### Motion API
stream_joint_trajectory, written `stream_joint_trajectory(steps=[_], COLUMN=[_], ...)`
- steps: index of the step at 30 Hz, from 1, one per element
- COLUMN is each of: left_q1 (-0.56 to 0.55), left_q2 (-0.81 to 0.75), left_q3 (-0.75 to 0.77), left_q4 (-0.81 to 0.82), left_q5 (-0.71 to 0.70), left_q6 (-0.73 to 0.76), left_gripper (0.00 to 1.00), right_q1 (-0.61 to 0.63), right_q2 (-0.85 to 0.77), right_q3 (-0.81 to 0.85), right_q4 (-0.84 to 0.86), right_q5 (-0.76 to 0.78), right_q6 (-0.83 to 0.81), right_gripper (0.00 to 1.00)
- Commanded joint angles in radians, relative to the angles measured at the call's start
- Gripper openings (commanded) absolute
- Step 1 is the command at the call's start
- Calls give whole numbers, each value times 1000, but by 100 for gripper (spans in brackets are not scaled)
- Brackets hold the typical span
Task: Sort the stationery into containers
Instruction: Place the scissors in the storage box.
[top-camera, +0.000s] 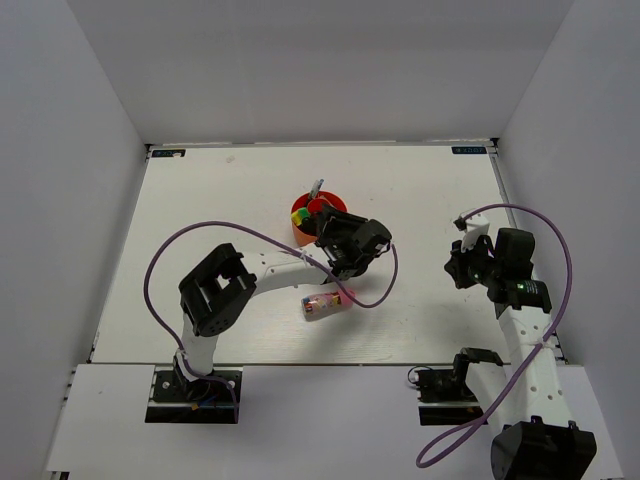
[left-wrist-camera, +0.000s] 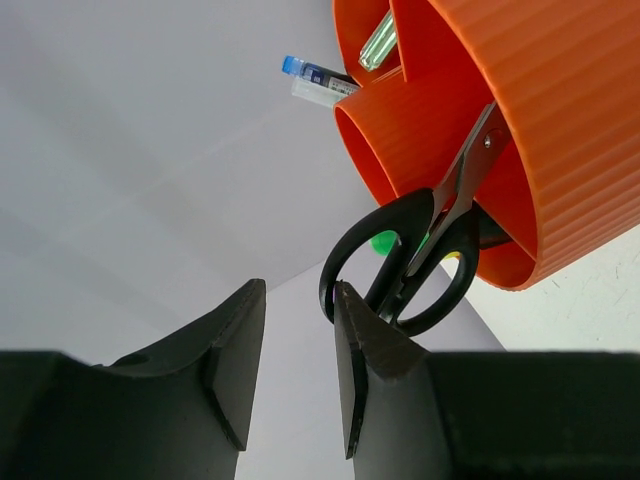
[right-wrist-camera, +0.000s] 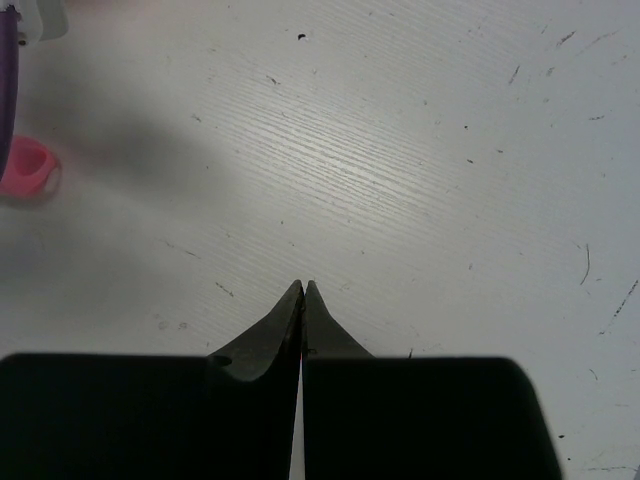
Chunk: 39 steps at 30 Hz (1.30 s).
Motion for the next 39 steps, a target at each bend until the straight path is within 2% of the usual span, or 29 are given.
stream_joint_trajectory(steps=[1, 16, 31, 35, 36, 38, 39], left_q1=[-10, -21, -57, -70, -70, -68, -67], left_q2=[-14, 11, -30, -60, -75, -104, -115], left_q3=[18, 32, 59, 73, 75, 78, 79], left_q4=[21, 37, 144, 150, 153, 153, 143], left_q5=[-16, -13, -36, -52, -64, -72, -75], left_q6=[-1, -5, 49, 54, 43, 25, -7], left_gripper=[45, 59, 59, 50, 42, 34, 23], right_q1=[-9, -12, -12, -12, -13, -15, -12], right_q2=[-15, -15, -12, -12, -13, -12, -10], right_q3=[-4, -7, -6, -6, -6, -6, -6], right_q4=[5, 5, 2, 5, 7, 2, 4], right_q5=[-21, -27, -29, -29, -27, -30, -29], right_q6=[-2, -2, -2, -2, -4, -2, -2], right_gripper=[0, 0, 0, 0, 0, 0, 0])
